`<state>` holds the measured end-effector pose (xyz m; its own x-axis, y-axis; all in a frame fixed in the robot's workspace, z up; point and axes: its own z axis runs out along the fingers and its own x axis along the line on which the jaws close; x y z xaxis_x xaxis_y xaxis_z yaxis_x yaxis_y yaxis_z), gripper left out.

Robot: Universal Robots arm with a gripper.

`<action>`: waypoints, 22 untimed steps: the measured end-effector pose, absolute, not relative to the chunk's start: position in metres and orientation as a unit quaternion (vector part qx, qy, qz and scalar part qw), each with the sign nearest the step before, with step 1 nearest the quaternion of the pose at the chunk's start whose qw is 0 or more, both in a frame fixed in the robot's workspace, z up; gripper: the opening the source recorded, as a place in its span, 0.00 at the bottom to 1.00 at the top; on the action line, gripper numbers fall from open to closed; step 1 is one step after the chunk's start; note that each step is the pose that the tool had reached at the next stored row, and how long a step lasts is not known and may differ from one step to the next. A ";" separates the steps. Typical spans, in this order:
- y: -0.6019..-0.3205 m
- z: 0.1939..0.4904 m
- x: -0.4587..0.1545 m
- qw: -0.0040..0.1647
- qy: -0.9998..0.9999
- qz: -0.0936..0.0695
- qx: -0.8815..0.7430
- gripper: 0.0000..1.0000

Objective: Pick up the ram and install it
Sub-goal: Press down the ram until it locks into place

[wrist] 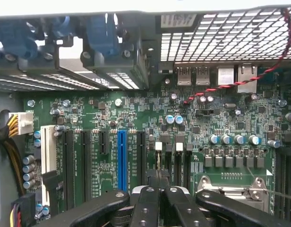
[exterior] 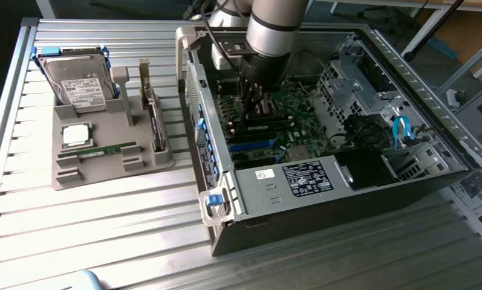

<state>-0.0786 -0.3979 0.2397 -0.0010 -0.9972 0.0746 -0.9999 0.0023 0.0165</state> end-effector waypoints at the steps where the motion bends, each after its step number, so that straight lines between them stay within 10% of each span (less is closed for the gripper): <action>1: -0.398 0.239 -0.079 0.032 -0.707 0.021 0.706 0.11; 22: -0.398 0.249 -0.080 0.032 -0.707 0.020 0.707 0.11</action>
<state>-0.0798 -0.3978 0.2486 0.0007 -0.9973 0.0732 -0.9999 0.0005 0.0164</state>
